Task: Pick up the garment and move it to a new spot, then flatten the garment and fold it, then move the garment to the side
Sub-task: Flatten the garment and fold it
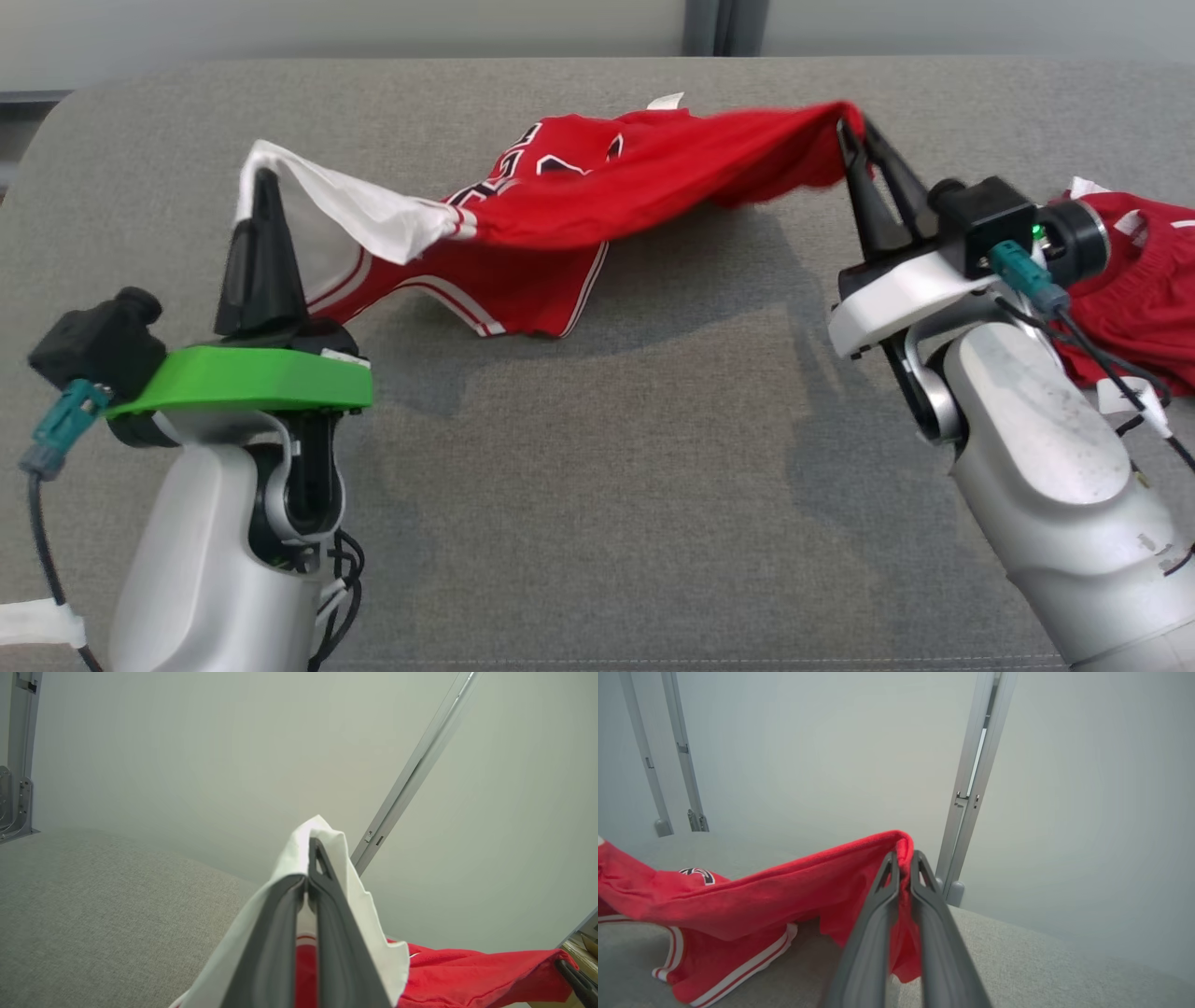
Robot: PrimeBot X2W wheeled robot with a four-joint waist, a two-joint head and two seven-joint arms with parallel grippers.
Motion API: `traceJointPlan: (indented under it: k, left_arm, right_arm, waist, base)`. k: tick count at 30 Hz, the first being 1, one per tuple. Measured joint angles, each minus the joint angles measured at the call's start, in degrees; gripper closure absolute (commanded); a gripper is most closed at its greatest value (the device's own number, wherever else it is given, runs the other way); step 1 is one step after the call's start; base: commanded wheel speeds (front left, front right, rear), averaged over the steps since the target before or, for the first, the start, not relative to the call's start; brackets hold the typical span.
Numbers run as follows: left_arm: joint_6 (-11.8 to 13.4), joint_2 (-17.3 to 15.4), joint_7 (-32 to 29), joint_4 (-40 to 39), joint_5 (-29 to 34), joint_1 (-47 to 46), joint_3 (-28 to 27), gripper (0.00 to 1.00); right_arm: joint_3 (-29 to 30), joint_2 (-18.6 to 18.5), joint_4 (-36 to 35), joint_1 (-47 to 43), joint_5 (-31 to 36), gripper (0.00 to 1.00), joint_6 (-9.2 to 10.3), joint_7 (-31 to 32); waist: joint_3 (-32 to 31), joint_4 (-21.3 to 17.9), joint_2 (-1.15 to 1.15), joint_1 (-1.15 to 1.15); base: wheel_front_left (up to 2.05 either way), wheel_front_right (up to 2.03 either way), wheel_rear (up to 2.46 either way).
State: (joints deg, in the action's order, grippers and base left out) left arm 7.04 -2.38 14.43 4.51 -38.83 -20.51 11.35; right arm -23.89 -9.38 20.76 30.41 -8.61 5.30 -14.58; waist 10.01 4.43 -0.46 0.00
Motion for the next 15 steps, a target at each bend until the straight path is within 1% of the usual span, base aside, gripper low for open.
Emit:
traceJointPlan:
  k: [3, 6, 9, 11, 14, 15]
  left_arm:
    - [-0.59, -0.40, 0.01, -4.04, 0.76, -0.02, -2.31, 1.00]
    - [-1.81, -1.01, 0.01, -8.70, 1.93, -0.10, -4.00, 1.00]
    - [-2.63, -2.13, 0.09, -14.03, 3.45, -0.40, -6.06, 1.00]
    - [-3.21, -2.60, 0.33, -17.91, 4.35, -1.05, -7.37, 1.00]
    - [-4.07, -4.21, 0.34, -23.62, 6.03, -2.80, -7.86, 1.00]
    - [-4.07, -4.21, 0.34, -23.62, 6.03, -2.80, -7.86, 1.00]
  right_arm:
    - [1.48, -1.70, -5.78, 0.02, 0.13, 1.00, 0.32, 0.00]
    - [2.48, -4.15, -10.67, -0.10, 1.58, 1.00, 0.31, 0.00]
    - [3.55, -6.50, -16.11, -0.15, 2.89, 1.00, 0.34, -0.01]
    - [4.77, -7.38, -20.23, -0.22, 3.22, 1.00, 0.35, -0.01]
    - [6.03, -9.29, -25.44, -0.29, 4.58, 1.00, 0.36, -0.03]
    - [6.03, -9.29, -25.44, -0.29, 4.58, 1.00, 0.36, -0.03]
  waist:
    - [-1.33, -1.37, 0.00, 0.00]
    - [-2.91, -2.63, 0.00, 0.00]
    - [-4.67, -3.78, 0.00, 0.00]
    - [-5.94, -4.50, 0.00, 0.00]
    - [-7.87, -5.53, 0.00, 0.00]
    - [-7.87, -5.53, 0.00, 0.00]
  base:
    - [0.00, 0.00, 0.00]
    - [0.00, 0.00, 0.00]
    - [0.00, 0.00, 0.00]
    - [0.00, 0.00, 0.00]
    - [0.00, 0.00, 0.00]
    - [0.00, 0.00, 0.00]
